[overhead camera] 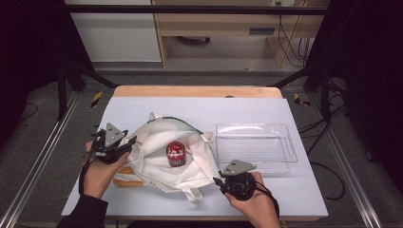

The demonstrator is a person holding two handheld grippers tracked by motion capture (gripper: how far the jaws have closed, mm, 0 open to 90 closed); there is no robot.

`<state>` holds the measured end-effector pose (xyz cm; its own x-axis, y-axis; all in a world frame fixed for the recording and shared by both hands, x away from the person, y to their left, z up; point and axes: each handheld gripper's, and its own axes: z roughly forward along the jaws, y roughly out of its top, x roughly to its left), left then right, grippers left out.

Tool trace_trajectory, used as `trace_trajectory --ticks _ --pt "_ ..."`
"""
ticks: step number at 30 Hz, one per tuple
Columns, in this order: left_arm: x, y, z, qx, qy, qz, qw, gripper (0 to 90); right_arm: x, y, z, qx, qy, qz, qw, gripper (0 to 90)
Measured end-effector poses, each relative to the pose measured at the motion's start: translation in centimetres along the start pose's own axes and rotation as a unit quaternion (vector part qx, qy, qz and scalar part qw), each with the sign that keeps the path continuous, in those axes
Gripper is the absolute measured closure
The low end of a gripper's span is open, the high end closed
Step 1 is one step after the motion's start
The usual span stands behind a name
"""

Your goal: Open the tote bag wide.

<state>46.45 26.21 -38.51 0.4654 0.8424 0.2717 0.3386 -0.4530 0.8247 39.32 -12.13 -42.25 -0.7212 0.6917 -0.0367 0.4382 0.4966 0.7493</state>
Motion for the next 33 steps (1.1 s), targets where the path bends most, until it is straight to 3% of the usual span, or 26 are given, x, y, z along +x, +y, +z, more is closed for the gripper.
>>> trace_trajectory --ticks 5,6,9,10,11,12,13,14,16,19,23,25,27,30,33 --pt "-1.0 0.5 -2.5 -0.022 0.004 0.002 0.9998 47.8 0.0 2.0 -2.2 -0.031 -0.001 -0.027 0.9991 58.3" --pt "-1.0 0.5 -2.5 -0.022 0.004 0.002 0.9998 46.7 0.0 2.0 -2.2 -0.031 -0.001 -0.027 0.9991 58.3" --pt "-1.6 0.1 -3.6 -0.022 0.003 0.002 0.9998 44.0 -0.6 4.6 -2.3 -0.034 0.0 -0.051 0.9981 51.1" --pt "-1.6 0.1 -3.6 -0.022 0.003 0.002 0.9998 43.2 -0.6 4.6 -2.3 -0.034 0.0 -0.051 0.9981 51.1" --pt "-1.7 -0.3 -3.9 -0.021 0.003 0.003 0.9998 42.8 -0.9 6.1 -2.1 -0.037 0.008 -0.064 0.9972 48.4" --pt "-1.7 -0.3 -3.9 -0.021 0.003 0.003 0.9998 42.0 -0.9 6.1 -2.1 -0.037 0.008 -0.064 0.9972 48.4" --pt "-1.8 -0.6 -4.1 -0.019 0.0 -0.001 0.9998 41.2 -1.3 7.6 -1.5 -0.041 0.009 -0.079 0.996 45.1" --pt "-1.8 -0.6 -4.1 -0.019 0.0 -0.001 0.9998 40.7 -1.3 7.6 -1.5 -0.041 0.009 -0.079 0.996 45.1" --pt "-1.8 -1.0 -4.2 -0.018 -0.002 -0.008 0.9998 39.6 -2.1 9.8 -0.1 -0.029 0.015 -0.094 0.995 41.9" --pt "-2.1 -1.6 -4.4 -0.019 -0.005 -0.021 0.9996 38.5 -2.5 11.8 1.5 -0.022 0.022 -0.11 0.9934 40.8" --pt "-2.6 -2.0 -4.8 -0.019 -0.004 -0.023 0.9995 38.6 -2.9 13.8 3.1 -0.017 0.035 -0.12 0.992 39.7" --pt "-3.2 -2.6 -5.2 -0.021 -0.012 -0.033 0.9991 38.7 -3.3 15.3 4.5 -0.014 0.041 -0.135 0.9899 38.0" --pt "-3.7 -2.8 -5.0 -0.01 -0.014 -0.025 0.9995 38.8 -3.7 16.1 5.5 -0.009 0.043 -0.138 0.9895 36.1" --pt "-4.2 -3.1 -4.5 -0.009 -0.016 -0.027 0.9994 38.5 -4.1 16.7 6.6 -0.002 0.045 -0.138 0.9894 34.0" --pt "-4.8 -3.9 -3.8 -0.008 -0.008 -0.017 0.9998 37.7 -4.6 17.3 8.3 0.011 0.046 -0.136 0.9896 28.8"
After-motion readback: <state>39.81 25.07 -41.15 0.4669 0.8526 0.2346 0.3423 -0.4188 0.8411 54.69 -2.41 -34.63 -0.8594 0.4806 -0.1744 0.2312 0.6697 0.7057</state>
